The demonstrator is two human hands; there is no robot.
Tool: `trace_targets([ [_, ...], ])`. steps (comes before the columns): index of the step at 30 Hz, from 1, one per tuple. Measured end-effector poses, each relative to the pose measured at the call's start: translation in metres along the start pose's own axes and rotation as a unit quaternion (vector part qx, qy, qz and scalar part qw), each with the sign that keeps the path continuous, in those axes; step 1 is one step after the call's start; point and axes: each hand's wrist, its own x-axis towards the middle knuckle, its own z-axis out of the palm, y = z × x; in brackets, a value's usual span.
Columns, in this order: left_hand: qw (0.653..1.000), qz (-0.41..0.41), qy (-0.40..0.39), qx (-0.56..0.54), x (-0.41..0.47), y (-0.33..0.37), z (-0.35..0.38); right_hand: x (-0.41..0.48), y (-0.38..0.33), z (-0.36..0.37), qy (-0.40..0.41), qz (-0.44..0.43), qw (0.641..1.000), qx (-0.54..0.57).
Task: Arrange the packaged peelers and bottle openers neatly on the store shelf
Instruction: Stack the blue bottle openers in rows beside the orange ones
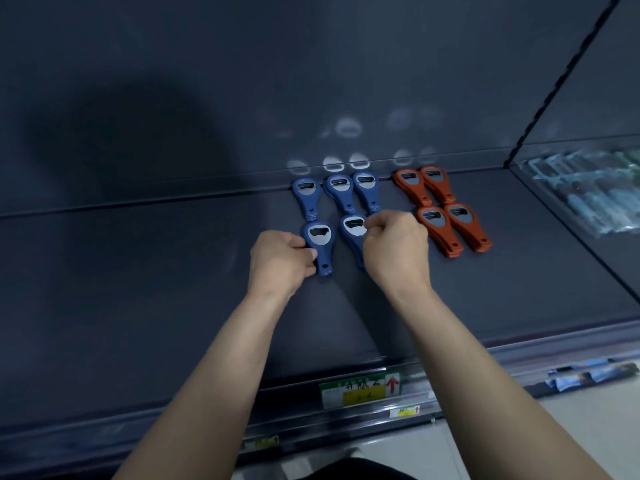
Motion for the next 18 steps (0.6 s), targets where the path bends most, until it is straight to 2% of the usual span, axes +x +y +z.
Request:
trace_targets([
  [9,0.999,0.017,0.015,0.026,-0.001,0.002,0.007,-0.011,0.018,0.018,-0.031,-0.053,0.987,-0.15],
  [18,1.0,0.014,0.011,0.014,-0.001,0.001,0.007,-0.016,0.016,0.026,-0.043,-0.051,0.983,-0.173],
])
